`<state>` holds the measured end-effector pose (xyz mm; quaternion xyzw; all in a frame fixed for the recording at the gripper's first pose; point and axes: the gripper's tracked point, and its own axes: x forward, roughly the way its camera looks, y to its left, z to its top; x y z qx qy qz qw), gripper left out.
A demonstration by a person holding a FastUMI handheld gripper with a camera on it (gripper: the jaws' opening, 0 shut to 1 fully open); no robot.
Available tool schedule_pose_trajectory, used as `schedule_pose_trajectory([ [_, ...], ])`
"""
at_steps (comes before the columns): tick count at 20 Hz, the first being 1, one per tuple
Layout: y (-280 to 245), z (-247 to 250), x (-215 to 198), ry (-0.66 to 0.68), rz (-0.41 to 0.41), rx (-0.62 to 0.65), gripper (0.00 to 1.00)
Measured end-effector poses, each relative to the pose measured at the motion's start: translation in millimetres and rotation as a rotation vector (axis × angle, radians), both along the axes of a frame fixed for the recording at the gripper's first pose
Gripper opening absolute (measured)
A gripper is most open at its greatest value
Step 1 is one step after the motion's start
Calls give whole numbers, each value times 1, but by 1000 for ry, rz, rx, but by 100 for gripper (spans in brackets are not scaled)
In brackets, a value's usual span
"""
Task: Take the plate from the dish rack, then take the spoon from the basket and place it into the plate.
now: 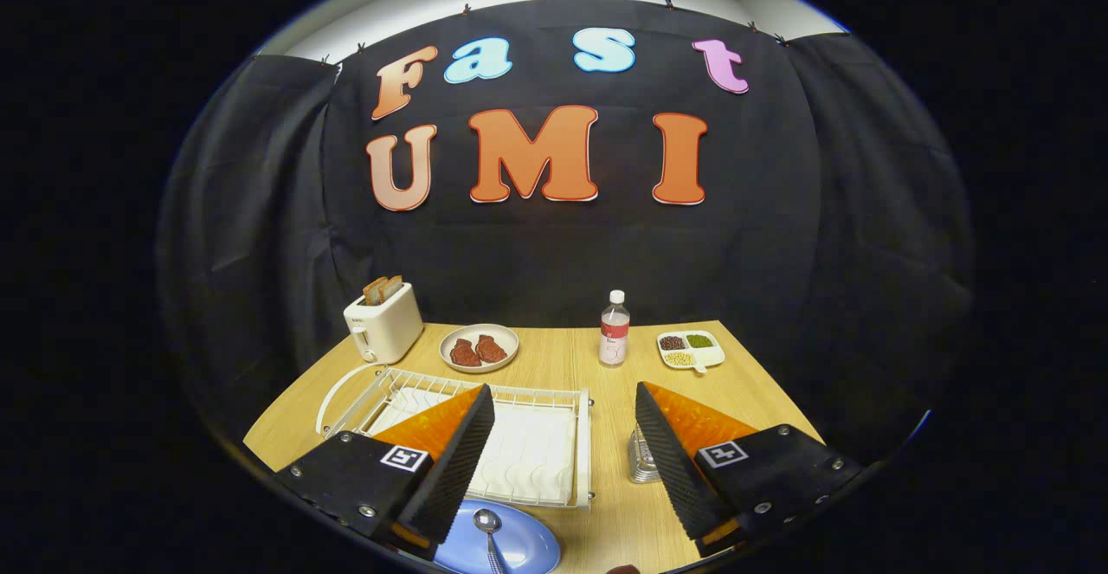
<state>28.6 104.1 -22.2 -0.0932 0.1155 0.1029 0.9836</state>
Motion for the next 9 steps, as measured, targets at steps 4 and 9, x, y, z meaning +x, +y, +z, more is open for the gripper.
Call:
schedule_pose_trajectory([
  [4,-1,9,5,-31,-11,4,98],
  [9,2,11,6,-36,-17,12,97],
])
